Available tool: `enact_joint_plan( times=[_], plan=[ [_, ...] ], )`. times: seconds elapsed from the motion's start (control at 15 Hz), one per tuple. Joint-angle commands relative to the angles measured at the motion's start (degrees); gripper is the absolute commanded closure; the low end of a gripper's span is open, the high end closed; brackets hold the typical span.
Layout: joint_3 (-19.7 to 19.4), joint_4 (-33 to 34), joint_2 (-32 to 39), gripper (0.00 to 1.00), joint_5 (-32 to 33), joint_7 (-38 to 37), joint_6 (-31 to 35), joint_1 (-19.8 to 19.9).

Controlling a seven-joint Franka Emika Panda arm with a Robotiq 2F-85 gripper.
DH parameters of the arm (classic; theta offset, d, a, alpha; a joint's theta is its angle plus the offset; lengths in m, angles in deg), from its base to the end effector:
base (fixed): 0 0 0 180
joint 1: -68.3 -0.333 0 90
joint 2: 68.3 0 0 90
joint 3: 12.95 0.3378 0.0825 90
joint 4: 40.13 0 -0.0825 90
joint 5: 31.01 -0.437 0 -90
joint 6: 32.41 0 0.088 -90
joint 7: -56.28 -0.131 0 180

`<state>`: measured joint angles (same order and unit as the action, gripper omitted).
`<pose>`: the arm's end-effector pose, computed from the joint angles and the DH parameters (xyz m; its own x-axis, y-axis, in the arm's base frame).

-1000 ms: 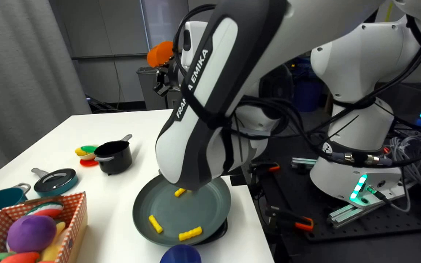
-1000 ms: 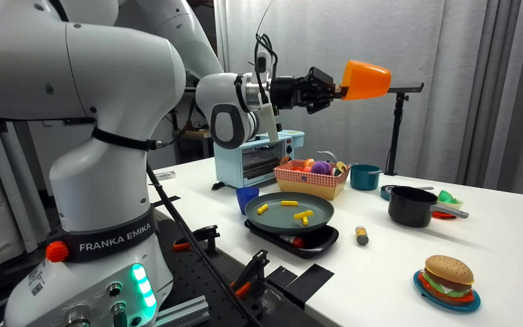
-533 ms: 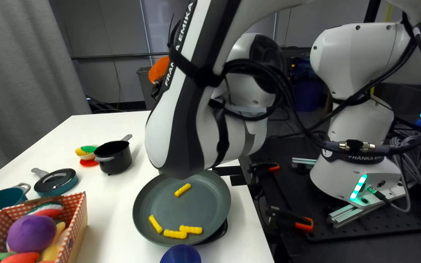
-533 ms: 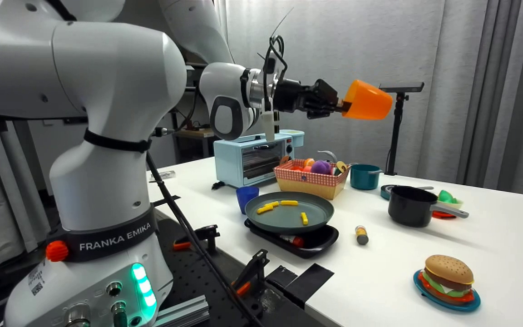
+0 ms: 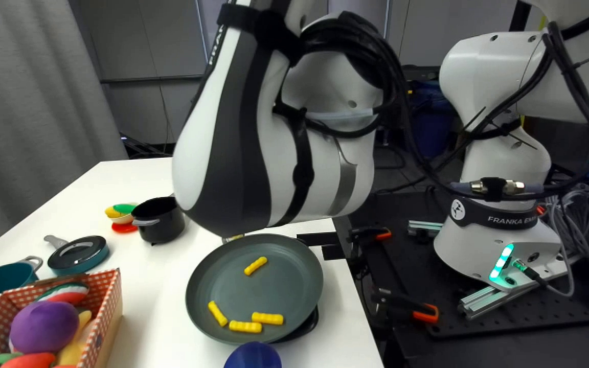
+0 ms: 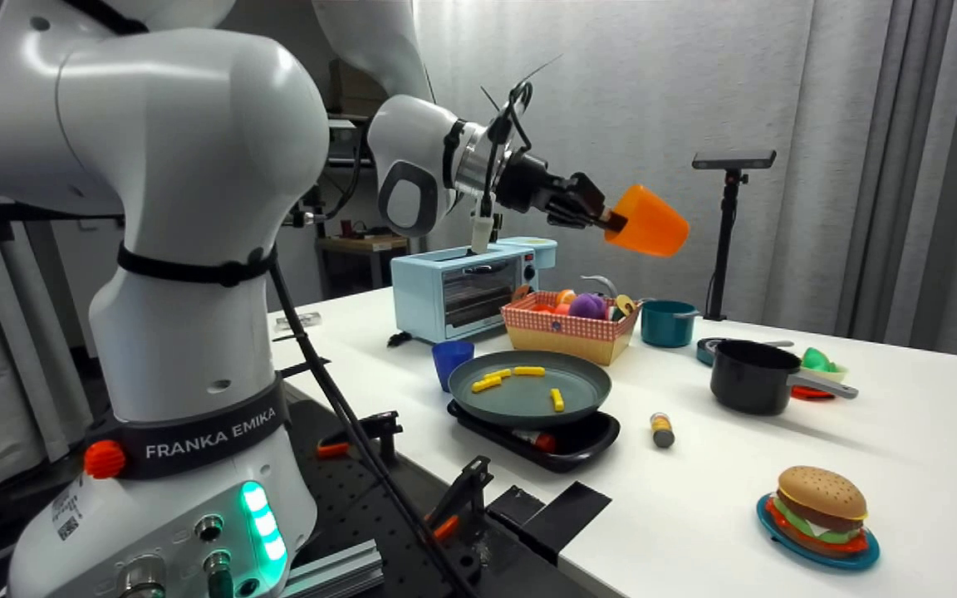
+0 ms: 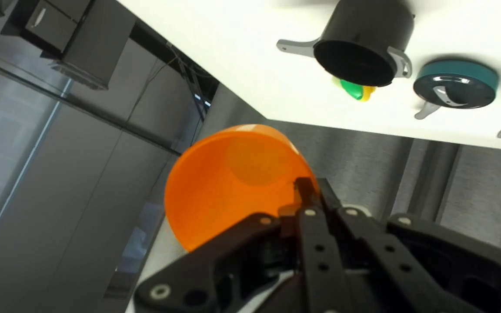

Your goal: Pour the contents in the orange cup onto the grey plate

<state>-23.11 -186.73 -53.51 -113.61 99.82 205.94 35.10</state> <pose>0.4315 0.0129 0.2717 0.5529 -0.0348 0.8325 -0.5849 -0.7278 0.3580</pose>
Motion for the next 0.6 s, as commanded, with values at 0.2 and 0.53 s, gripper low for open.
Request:
enact_joint_plan(
  times=[0.2, 0.53],
  plan=[
    [11.93, 1.97, -5.06, 0.99, 0.19, 1.0, -12.61, 14.43],
    [11.15, 2.93, -6.0, 0.99, 1.45, 1.79, -27.18, 13.71]
  ],
)
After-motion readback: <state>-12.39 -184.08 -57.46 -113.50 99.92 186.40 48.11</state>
